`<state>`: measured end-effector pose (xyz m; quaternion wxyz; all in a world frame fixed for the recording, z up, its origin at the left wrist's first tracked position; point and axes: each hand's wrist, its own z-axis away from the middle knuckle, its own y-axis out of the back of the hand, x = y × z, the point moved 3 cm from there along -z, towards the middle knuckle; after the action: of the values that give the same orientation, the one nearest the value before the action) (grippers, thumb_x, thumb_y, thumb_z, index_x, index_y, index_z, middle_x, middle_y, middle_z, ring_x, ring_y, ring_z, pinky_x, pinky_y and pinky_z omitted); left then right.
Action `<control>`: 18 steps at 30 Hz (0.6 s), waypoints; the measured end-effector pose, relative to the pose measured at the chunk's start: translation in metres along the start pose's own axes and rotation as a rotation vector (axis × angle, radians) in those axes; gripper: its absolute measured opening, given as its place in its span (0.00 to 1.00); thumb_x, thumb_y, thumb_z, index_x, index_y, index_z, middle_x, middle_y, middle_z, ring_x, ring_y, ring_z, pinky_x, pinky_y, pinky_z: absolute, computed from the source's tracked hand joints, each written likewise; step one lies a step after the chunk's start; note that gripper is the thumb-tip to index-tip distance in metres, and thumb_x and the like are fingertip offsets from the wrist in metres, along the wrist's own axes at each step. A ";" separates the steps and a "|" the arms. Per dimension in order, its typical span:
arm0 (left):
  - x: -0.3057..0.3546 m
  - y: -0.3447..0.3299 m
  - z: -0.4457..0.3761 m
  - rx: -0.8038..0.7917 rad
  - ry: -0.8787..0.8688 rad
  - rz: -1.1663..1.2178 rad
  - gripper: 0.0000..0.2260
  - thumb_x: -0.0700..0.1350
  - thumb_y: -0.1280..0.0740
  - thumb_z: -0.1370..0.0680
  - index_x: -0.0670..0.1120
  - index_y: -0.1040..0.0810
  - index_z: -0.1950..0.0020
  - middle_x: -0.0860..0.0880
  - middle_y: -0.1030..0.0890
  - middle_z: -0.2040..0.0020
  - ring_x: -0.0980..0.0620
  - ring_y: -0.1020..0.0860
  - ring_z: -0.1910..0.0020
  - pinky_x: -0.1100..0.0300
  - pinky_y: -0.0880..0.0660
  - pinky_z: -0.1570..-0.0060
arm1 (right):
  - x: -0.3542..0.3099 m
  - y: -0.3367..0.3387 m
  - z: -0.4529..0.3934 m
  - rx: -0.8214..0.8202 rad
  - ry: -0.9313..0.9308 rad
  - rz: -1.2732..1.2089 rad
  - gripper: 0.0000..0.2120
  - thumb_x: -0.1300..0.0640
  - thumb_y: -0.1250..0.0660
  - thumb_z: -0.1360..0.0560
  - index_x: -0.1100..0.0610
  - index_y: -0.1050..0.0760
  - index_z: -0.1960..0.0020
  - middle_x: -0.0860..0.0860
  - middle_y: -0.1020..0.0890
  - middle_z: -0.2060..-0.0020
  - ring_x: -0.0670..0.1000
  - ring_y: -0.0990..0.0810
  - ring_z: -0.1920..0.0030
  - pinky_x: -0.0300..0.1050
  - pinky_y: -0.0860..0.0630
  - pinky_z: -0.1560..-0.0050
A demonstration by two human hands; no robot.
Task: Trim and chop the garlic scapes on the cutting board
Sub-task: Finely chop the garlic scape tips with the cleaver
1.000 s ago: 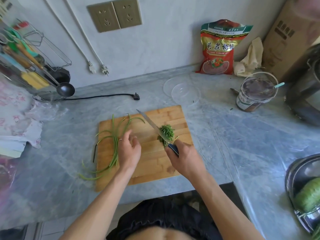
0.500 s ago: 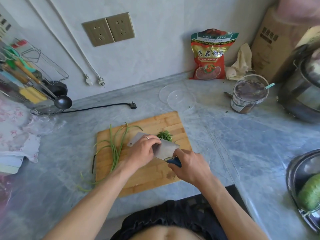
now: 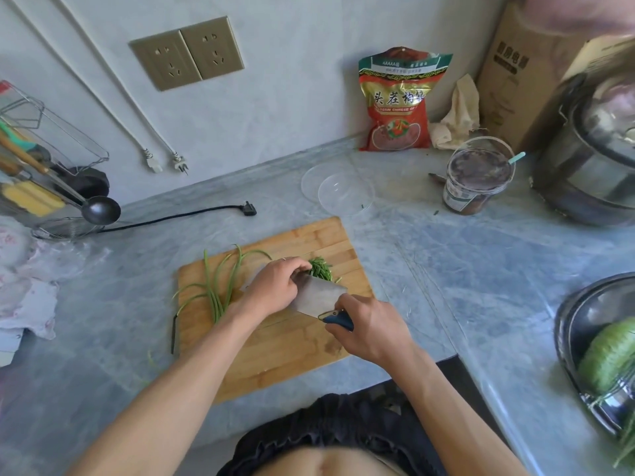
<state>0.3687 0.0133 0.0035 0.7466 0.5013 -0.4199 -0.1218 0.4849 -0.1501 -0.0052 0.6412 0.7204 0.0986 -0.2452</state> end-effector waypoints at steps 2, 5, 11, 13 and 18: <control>0.006 0.007 0.001 0.119 -0.009 0.017 0.25 0.27 0.42 0.28 0.45 0.21 0.36 0.48 0.20 0.36 0.50 0.24 0.37 0.64 0.31 0.43 | 0.002 -0.001 -0.002 0.031 -0.021 -0.045 0.15 0.43 0.35 0.25 0.56 0.26 0.54 0.48 0.23 0.65 0.54 0.25 0.68 0.48 0.27 0.70; 0.011 0.024 0.010 0.486 -0.090 0.049 0.22 0.27 0.42 0.29 0.41 0.18 0.42 0.45 0.17 0.44 0.48 0.21 0.43 0.62 0.29 0.42 | 0.006 0.002 -0.009 0.090 -0.169 -0.325 0.14 0.47 0.34 0.23 0.58 0.24 0.57 0.49 0.25 0.71 0.50 0.29 0.73 0.45 0.31 0.72; 0.006 0.001 0.018 0.445 -0.071 0.072 0.26 0.26 0.41 0.31 0.41 0.21 0.36 0.46 0.20 0.37 0.49 0.24 0.37 0.56 0.27 0.36 | 0.002 0.011 -0.017 0.100 -0.491 -0.833 0.18 0.53 0.40 0.18 0.62 0.25 0.61 0.51 0.22 0.72 0.48 0.27 0.78 0.42 0.30 0.75; 0.006 -0.013 0.021 0.318 -0.123 0.023 0.31 0.24 0.40 0.33 0.42 0.24 0.31 0.47 0.23 0.33 0.50 0.27 0.33 0.54 0.29 0.33 | -0.001 0.013 -0.019 0.101 -0.547 -0.974 0.18 0.54 0.41 0.18 0.65 0.26 0.60 0.54 0.22 0.69 0.50 0.27 0.76 0.43 0.30 0.77; 0.001 -0.031 0.023 0.187 -0.244 -0.162 0.35 0.23 0.35 0.36 0.40 0.25 0.30 0.45 0.25 0.30 0.45 0.25 0.33 0.49 0.27 0.34 | -0.001 0.012 -0.020 0.115 -0.692 -1.240 0.17 0.52 0.41 0.18 0.64 0.24 0.55 0.55 0.21 0.67 0.51 0.27 0.72 0.44 0.29 0.75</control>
<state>0.3597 -0.0167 -0.0192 0.6280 0.5821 -0.4753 -0.2021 0.4942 -0.1322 0.0073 0.3391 0.4453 0.2681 -0.7841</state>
